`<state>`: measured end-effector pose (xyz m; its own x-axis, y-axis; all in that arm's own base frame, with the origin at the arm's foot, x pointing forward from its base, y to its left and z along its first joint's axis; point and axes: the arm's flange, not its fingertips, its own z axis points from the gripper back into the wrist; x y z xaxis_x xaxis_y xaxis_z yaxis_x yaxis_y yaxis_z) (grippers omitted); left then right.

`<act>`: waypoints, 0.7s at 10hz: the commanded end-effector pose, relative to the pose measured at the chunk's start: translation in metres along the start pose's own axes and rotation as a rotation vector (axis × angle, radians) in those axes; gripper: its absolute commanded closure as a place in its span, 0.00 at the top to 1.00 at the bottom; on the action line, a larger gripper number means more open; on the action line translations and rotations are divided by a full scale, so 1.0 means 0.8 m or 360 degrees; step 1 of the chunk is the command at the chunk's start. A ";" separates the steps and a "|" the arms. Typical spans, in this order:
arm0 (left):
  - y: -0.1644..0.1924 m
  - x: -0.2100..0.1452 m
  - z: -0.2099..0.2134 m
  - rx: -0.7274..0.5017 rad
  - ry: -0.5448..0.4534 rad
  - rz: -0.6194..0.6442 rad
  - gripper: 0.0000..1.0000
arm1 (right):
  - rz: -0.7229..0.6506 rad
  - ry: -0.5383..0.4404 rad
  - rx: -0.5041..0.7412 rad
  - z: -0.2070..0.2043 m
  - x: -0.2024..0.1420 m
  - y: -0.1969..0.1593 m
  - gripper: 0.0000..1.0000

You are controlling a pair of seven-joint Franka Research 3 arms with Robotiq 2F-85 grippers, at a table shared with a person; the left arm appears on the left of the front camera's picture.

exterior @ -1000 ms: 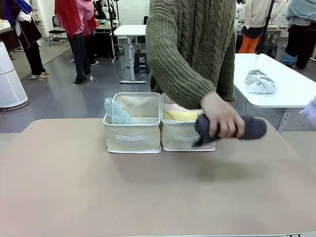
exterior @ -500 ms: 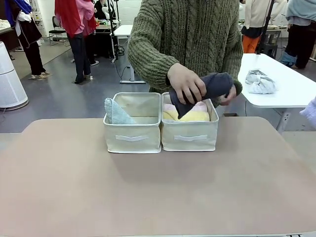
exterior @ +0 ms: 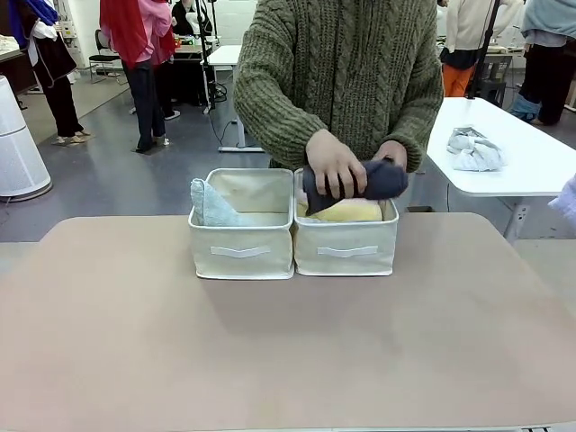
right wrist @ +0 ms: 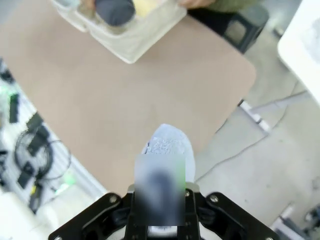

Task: Sort the towels based on their folding style.
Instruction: Pick up another triangle-folded towel from the table and place it in the left Fabric basket.

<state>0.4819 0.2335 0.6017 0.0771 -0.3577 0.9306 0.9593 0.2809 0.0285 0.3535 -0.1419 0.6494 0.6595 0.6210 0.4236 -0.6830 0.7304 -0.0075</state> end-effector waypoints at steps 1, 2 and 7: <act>-0.003 0.001 -0.002 0.0016 0.0015 0.0006 1.00 | 0.0268 0.0071 -0.0006 -0.016 0.011 0.063 0.18; -0.003 0.001 -0.002 0.0016 0.0015 0.0006 1.00 | 0.0375 0.0112 0.0019 -0.029 0.019 0.094 0.18; -0.003 0.001 -0.002 0.0016 0.0015 0.0006 1.00 | 0.0506 0.0217 0.0181 -0.080 0.028 0.149 0.18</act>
<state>0.4820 0.2334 0.6018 0.0769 -0.3578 0.9306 0.9594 0.2806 0.0286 0.3091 -0.0181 0.6016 0.4369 0.8481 0.2997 -0.8881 0.4597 -0.0064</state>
